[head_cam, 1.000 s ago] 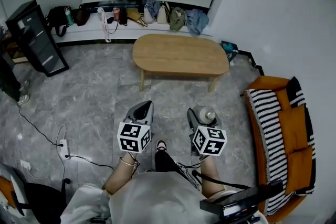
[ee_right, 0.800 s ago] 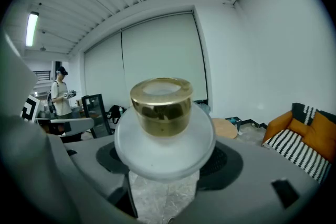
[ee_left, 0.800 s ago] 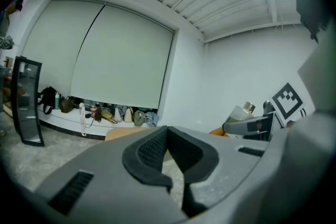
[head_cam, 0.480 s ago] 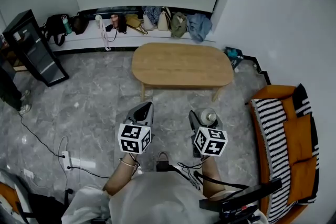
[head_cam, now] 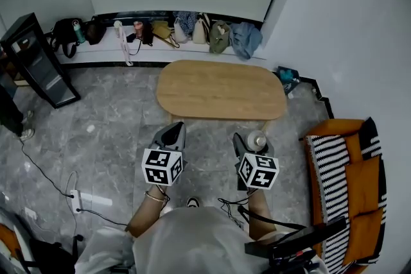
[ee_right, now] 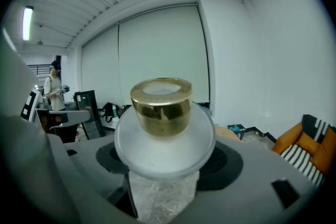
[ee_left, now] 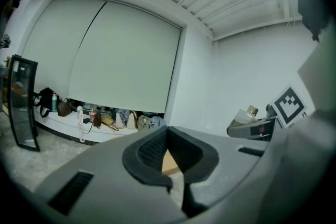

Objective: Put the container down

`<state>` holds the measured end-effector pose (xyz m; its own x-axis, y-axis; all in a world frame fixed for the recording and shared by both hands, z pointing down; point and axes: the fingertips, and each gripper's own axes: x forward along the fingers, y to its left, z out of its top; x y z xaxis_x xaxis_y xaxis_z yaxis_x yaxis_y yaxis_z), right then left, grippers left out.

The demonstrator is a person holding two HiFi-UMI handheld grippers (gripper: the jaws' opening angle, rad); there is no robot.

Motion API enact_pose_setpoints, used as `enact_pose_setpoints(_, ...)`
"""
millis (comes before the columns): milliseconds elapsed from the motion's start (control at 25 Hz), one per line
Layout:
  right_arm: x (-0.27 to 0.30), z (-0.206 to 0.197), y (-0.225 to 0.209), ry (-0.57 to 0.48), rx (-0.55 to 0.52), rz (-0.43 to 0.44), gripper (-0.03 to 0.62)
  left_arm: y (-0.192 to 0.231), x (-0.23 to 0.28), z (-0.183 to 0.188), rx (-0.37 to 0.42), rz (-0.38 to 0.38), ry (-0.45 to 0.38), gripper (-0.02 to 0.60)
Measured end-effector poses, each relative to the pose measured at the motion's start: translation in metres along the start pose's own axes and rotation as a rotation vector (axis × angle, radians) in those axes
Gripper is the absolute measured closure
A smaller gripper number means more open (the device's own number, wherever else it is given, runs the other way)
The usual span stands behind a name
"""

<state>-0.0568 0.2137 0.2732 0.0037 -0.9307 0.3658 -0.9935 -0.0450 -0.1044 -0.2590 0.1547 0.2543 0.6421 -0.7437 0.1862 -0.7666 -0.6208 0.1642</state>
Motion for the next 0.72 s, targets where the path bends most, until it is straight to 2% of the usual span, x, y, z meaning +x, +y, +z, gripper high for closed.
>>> enact_pose_setpoints(320,0.037,0.018,-0.034,-0.015,0.024,-0.003,0.24,0.001,0.049,0.015,0.032,-0.004,0.0,0.574)
enact_pose_setpoints(720,0.06,0.02,-0.061,-0.005,0.061,-0.027,0.24,-0.001,0.089,0.014,0.038,-0.031,0.031,0.574)
